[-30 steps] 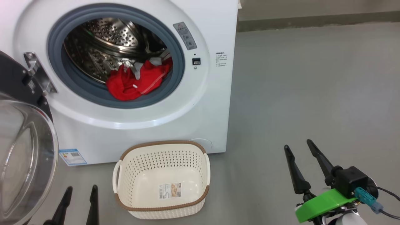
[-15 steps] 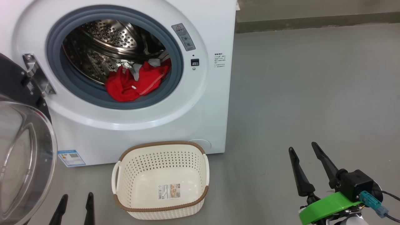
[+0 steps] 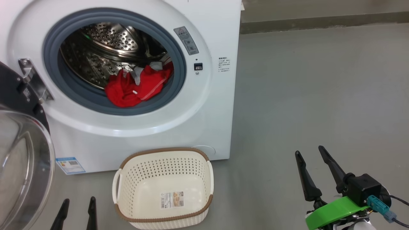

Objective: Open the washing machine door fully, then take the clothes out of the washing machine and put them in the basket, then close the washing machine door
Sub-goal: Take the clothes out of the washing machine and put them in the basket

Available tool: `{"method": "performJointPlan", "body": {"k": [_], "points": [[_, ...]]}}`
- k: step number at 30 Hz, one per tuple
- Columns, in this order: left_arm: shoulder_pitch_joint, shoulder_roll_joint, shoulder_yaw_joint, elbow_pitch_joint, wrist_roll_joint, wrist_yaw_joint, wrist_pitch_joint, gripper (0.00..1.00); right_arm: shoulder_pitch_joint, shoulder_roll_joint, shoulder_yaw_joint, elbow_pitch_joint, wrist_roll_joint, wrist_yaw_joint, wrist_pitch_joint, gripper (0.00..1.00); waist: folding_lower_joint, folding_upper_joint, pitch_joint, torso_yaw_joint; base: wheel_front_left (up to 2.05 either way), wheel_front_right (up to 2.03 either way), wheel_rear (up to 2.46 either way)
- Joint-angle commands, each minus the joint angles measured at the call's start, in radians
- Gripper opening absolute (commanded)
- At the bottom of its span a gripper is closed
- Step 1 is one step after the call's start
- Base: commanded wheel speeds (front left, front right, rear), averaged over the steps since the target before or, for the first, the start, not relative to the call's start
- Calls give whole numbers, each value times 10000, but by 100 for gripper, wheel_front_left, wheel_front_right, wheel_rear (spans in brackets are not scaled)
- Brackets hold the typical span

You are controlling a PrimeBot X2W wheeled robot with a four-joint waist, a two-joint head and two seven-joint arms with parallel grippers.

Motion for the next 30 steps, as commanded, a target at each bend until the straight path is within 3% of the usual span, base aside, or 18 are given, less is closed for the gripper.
{"method": "performJointPlan", "body": {"k": [1,15,30], "points": [[-261,140,346,-267,133,98,-118,100,-250,-5,213,-218,-40,63,-63,100,0,0,4,5,144,-144,0],[-213,142,399,-574,-52,153,-117,100,-250,-5,278,-132,73,63,-63,100,0,0,16,48,164,-164,0],[-186,133,289,-769,-117,315,-69,100,-229,-5,311,-90,74,63,-63,100,0,0,-35,51,20,-20,0]]}}
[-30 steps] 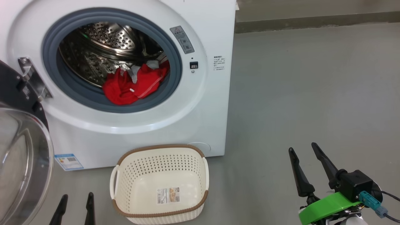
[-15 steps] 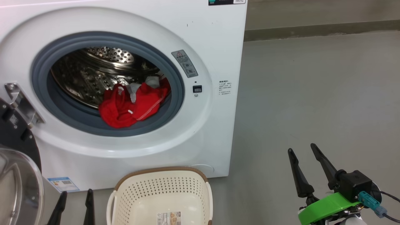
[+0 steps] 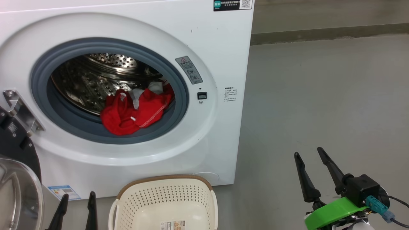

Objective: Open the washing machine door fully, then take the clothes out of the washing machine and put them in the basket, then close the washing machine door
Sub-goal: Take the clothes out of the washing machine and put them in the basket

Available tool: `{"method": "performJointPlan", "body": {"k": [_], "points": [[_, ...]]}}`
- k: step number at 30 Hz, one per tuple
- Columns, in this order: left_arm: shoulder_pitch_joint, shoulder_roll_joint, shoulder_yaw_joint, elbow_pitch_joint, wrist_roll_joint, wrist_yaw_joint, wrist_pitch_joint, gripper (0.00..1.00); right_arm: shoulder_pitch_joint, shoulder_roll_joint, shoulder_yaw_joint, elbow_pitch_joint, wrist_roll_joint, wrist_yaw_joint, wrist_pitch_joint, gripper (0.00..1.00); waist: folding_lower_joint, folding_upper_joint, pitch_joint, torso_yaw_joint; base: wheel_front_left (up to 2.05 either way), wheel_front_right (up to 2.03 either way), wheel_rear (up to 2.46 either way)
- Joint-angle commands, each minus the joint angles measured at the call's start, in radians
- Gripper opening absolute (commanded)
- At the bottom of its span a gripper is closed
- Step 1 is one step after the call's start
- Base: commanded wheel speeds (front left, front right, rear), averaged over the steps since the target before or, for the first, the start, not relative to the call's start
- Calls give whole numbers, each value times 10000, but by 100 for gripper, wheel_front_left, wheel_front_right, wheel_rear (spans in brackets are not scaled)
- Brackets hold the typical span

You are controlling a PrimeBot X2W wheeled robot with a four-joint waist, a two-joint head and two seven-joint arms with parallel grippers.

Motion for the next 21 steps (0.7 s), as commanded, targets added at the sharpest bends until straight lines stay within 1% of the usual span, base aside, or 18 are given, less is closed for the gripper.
{"method": "performJointPlan", "body": {"k": [1,15,21], "points": [[-183,172,313,-285,-49,112,-63,100,-228,-8,290,-203,35,63,-65,100,0,0,-8,7,0,0,0],[-222,140,157,-168,-42,156,-72,100,-223,-8,450,-137,157,63,-65,100,0,0,-93,97,0,0,0],[-357,142,46,-139,-61,92,-78,100,-226,-8,507,-117,157,63,-65,100,0,0,-4,198,0,0,0]]}}
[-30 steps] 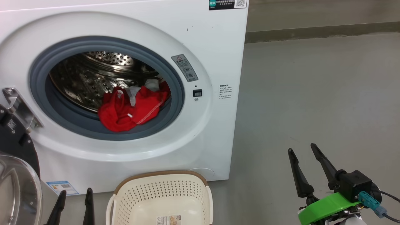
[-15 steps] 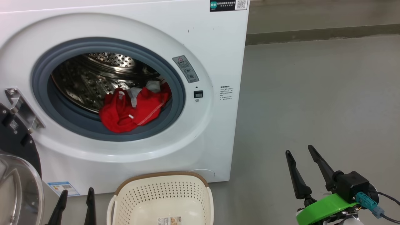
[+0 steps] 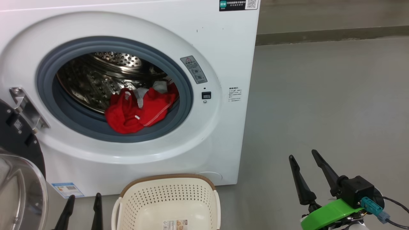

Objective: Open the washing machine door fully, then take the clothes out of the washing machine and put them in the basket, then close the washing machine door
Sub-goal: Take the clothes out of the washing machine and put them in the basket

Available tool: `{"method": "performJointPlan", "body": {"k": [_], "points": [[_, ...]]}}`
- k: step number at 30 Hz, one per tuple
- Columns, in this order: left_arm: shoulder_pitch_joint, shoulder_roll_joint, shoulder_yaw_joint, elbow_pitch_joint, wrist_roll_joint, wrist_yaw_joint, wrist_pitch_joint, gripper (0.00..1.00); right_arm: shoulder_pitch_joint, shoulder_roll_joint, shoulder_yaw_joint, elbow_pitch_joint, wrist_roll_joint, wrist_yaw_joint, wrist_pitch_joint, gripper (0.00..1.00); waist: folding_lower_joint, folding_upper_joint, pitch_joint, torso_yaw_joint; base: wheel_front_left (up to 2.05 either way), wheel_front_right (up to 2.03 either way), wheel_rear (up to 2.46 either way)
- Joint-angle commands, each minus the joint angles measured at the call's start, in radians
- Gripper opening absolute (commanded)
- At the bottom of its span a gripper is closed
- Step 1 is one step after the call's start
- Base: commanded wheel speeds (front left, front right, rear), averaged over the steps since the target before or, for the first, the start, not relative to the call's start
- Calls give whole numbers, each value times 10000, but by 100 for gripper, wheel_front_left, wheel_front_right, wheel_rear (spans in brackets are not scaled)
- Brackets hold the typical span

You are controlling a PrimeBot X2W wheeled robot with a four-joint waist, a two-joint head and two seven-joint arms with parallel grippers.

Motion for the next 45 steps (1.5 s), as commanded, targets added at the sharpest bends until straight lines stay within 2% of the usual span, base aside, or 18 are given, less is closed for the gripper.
{"method": "performJointPlan", "body": {"k": [1,11,22,35,39,45], "points": [[-403,129,335,-193,-105,10,-75,100,-225,-8,231,-233,74,63,-63,100,0,0,49,51,0,0,0],[-1514,327,168,148,-198,-202,125,100,-326,-8,181,-371,39,63,-63,100,0,0,503,346,0,0,0],[-3457,276,-71,915,-160,-310,57,100,-925,-8,-41,-784,-128,63,-63,100,0,0,1957,737,0,0,0],[-6351,31,-363,2890,-154,-788,-81,100,-1748,-8,-244,-1102,-464,63,-63,100,0,0,3544,950,0,0,0],[-7023,61,-321,3402,-175,-887,-95,100,-1916,-8,-258,-1148,-534,63,-63,100,0,0,3835,956,0,0,0],[-8334,196,-260,4390,-291,-1265,-113,100,-2243,-8,-194,-1207,-619,63,-63,100,0,0,4422,862,0,0,0]]}}
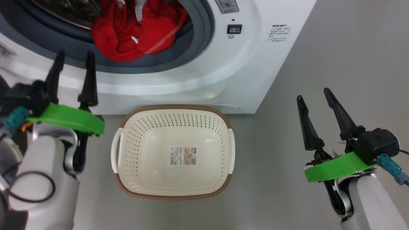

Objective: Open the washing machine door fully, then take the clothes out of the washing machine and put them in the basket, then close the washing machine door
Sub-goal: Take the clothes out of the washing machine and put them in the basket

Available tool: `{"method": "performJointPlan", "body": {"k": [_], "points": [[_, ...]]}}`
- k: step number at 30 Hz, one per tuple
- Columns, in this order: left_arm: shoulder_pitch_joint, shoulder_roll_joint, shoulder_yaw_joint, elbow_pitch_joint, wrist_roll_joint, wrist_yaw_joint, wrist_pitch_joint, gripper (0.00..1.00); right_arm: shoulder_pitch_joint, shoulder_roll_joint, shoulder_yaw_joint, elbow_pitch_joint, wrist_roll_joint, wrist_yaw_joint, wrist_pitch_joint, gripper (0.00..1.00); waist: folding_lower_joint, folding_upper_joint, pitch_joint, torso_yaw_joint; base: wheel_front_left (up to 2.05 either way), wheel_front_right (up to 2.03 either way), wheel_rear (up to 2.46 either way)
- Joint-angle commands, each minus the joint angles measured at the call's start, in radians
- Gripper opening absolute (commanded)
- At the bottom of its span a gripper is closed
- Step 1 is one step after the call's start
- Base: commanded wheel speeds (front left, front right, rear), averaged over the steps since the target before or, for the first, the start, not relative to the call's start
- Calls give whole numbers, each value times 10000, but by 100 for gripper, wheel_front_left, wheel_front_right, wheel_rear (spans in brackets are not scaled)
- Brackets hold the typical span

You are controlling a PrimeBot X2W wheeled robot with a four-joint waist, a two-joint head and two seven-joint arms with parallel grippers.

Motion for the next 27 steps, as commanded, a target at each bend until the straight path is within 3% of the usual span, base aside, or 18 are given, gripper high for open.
{"method": "performJointPlan", "body": {"k": [1,9,18,27], "points": [[-369,433,321,-94,-53,-67,-85,100,-187,17,218,-281,-157,63,-63,100,0,0,377,-67,0,0,0],[-1692,348,268,732,115,-294,-89,100,-426,17,166,-395,-324,63,-63,100,0,0,1065,-257,0,0,0],[-3295,365,125,2550,31,-465,-90,100,-571,17,273,-447,-386,63,-63,100,0,0,1608,-516,0,0,0],[-4864,774,-318,4916,430,-219,727,100,-746,17,411,-389,-192,63,-63,100,0,0,1956,-986,0,0,0]]}}
